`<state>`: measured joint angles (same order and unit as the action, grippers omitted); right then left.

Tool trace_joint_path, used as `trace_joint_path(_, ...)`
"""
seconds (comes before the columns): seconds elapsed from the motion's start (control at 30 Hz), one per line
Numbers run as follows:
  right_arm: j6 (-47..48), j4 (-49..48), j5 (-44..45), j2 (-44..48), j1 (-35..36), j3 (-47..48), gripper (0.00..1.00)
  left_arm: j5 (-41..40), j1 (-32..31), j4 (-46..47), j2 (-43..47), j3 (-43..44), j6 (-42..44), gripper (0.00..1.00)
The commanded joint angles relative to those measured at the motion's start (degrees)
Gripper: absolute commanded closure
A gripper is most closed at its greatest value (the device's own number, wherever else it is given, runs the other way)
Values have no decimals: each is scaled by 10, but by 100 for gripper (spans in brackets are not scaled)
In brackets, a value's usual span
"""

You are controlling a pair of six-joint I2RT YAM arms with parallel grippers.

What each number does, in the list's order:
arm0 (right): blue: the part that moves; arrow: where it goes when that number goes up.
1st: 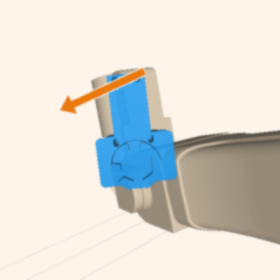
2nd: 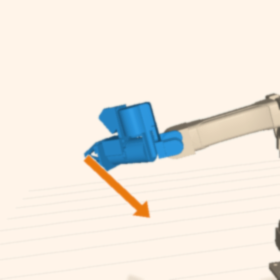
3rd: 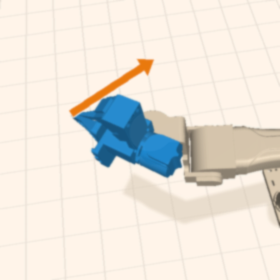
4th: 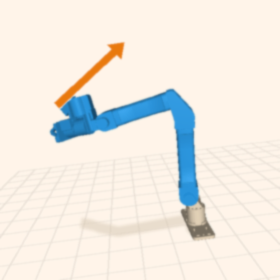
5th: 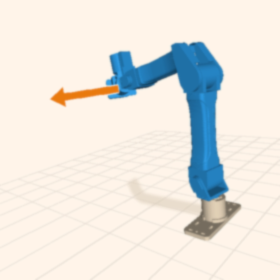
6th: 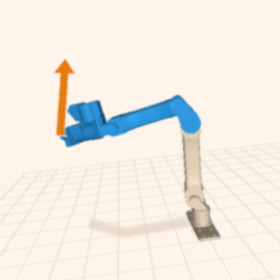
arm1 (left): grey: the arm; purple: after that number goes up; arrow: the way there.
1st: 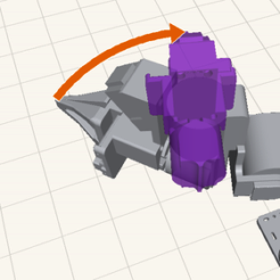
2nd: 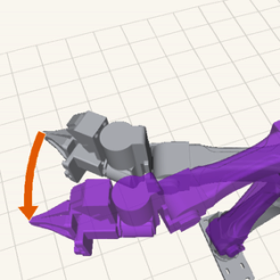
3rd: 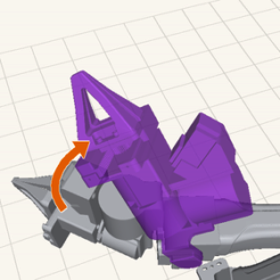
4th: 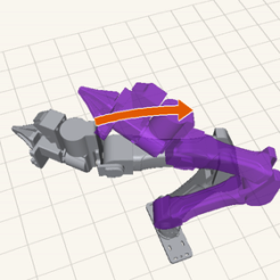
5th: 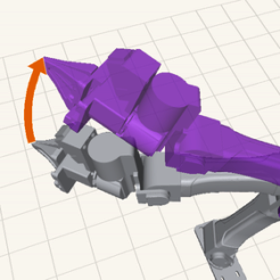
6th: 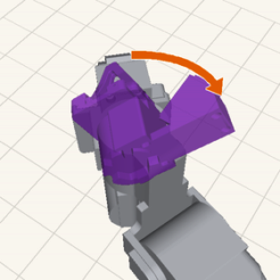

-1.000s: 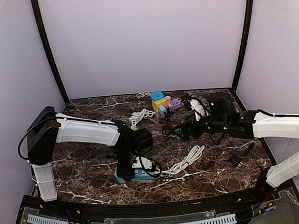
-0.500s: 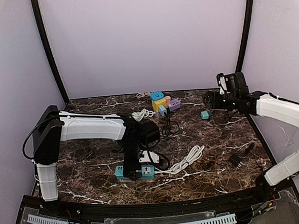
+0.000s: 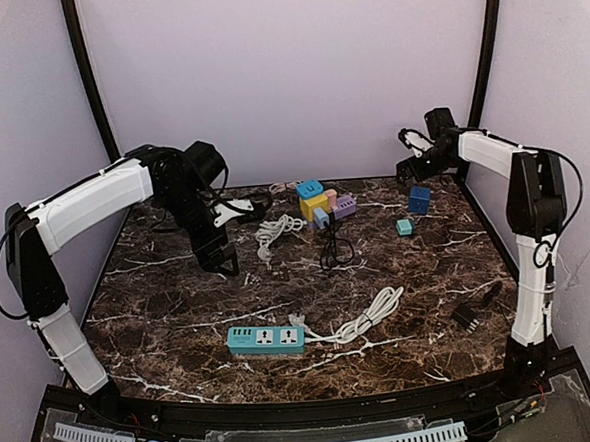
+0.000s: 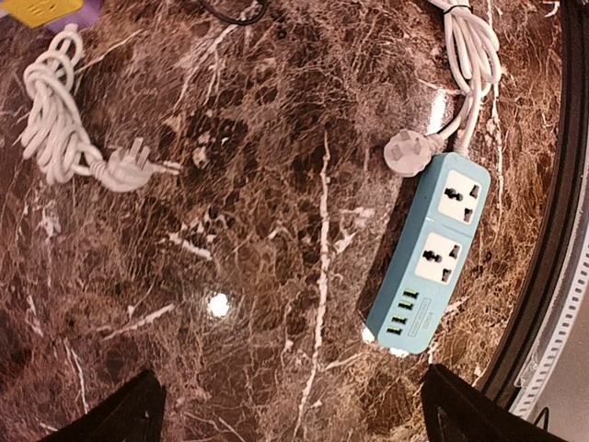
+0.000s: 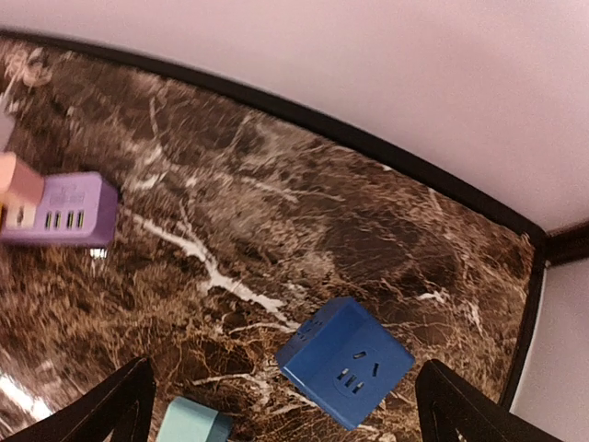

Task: Insert the plug
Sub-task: Pick up the plug from the center of the board.

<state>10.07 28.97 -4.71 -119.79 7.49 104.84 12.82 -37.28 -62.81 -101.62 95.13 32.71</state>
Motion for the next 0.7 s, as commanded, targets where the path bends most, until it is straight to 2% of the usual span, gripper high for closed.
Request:
trace_joint_path(0.0, 236, 127, -78, -42, -14, 66, 1, 39, 39, -13, 41, -45, 11, 1)
trace_joint_path(0.2, 302, 157, -81, -127, -39, 150, 1, 43, 62, -10, 32, -71, 17, 1)
trace_joint_path(0.5, 331, 156, -61, -190, -45, 166, 2, 18, 63, -14, -4, -53, 18, 1)
trace_joint_path(0.57, 330, 157, -61, -189, -46, 165, 8, 15, 63, -14, -6, -53, 18, 1)
trace_joint_path(0.67, 321, 154, -71, -177, -46, 162, 23, 11, 63, -12, -7, -51, 15, 1)
